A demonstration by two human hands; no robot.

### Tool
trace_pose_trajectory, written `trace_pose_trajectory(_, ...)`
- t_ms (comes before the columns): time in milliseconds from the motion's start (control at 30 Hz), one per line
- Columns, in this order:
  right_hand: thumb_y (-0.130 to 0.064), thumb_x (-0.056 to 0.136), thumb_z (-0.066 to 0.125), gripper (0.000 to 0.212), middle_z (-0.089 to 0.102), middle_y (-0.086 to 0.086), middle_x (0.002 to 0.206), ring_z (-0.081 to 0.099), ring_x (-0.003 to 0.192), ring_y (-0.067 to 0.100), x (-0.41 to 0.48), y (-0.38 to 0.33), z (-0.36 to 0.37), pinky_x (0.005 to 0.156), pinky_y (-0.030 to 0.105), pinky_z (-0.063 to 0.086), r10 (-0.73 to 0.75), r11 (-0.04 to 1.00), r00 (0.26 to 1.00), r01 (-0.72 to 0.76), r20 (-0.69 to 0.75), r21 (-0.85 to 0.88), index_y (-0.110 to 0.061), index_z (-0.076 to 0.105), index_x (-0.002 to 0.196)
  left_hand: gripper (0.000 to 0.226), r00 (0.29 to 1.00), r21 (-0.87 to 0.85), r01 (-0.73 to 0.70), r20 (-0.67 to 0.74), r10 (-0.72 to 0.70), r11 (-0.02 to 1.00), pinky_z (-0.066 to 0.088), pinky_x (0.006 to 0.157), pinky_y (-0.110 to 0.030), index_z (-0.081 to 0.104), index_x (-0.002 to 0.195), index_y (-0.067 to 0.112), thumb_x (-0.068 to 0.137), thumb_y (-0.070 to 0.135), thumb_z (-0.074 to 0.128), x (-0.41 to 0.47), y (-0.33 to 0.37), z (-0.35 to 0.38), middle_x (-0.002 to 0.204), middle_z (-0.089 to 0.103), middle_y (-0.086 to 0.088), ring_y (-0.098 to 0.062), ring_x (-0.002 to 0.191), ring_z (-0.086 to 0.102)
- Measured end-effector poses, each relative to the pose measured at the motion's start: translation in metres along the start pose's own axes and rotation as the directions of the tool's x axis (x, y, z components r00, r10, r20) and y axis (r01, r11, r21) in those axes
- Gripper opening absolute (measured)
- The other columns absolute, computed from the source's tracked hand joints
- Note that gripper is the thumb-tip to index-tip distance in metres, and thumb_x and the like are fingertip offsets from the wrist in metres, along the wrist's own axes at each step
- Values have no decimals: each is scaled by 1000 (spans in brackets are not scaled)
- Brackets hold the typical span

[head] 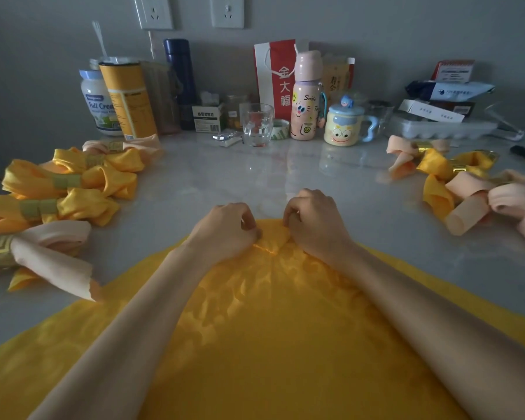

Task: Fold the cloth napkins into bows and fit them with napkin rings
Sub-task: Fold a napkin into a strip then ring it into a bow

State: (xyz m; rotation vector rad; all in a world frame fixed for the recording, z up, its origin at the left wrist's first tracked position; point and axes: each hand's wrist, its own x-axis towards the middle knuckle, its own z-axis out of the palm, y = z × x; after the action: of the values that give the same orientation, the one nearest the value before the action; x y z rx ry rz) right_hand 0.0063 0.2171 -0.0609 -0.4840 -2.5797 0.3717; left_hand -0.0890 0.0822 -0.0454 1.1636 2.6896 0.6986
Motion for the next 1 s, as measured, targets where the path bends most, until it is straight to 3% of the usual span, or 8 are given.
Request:
trace_pose_trajectory(67,-9,86,38,28,55,4,84,50,87,24,-2,-3,0,82,31,30,-43,996,995,35,-88,-84,-5,64,76,9,1000,18,4,6,-4,1000,46,76,-30,53,86,27,84,32,62,1,1,1,94,56,1,-22,94,56)
trace_pose_trajectory(167,-17,80,33,35,64,8,89,58,86,27,-5,-11,2,81,36,41,-234,969,969,226,-80,-97,-5,66,84,10,1000,39,8,2,-8,999,43,72,-29,53,91,26,86,32,60,1,2,1,94,55,1,-21,91,54)
trace_pose_trajectory(267,-21,92,37,32,61,7,107,54,102,26,-2,-10,3,87,36,39,-298,946,948,309,115,-94,-8,64,98,8,1000,36,5,-1,-5,999,42,70,-30,53,91,25,86,30,58,-1,2,1,89,53,2,-20,88,52)
trace_pose_trajectory(400,-30,97,39,29,52,1,124,43,117,19,2,-2,2,99,32,28,-99,995,968,98,229,16,-18,58,115,5,999,19,2,-37,-1,1000,45,74,-30,54,94,25,88,26,55,-1,0,2,102,58,0,-19,92,53)
trace_pose_trajectory(600,-25,82,45,38,52,2,119,42,116,21,2,-5,-1,97,30,27,-73,995,971,56,226,79,-17,60,116,40,979,220,-76,-169,114,973,28,100,-33,50,131,24,92,22,51,-5,-3,3,134,46,0,-22,124,34)
trace_pose_trajectory(700,-36,70,42,58,49,0,121,38,117,19,3,-6,-5,99,31,26,-51,990,951,7,304,144,-21,55,124,28,984,174,-74,-149,101,982,31,97,-34,59,120,21,95,22,46,-1,-6,4,123,52,-2,-22,117,42)
trace_pose_trajectory(833,-24,83,62,37,53,2,114,46,112,20,7,-6,-4,96,31,35,-56,983,948,-3,315,185,-20,57,119,20,977,103,-93,-182,111,990,37,95,-35,64,107,17,95,22,49,0,-10,6,109,56,-4,-22,108,48)
trace_pose_trajectory(1000,-19,89,50,15,60,5,98,53,93,23,6,-8,7,81,31,41,-57,993,987,41,149,107,-13,61,98,23,989,-27,-84,-122,80,996,41,93,-35,64,106,23,90,36,56,3,-13,1,103,54,2,-19,103,49)
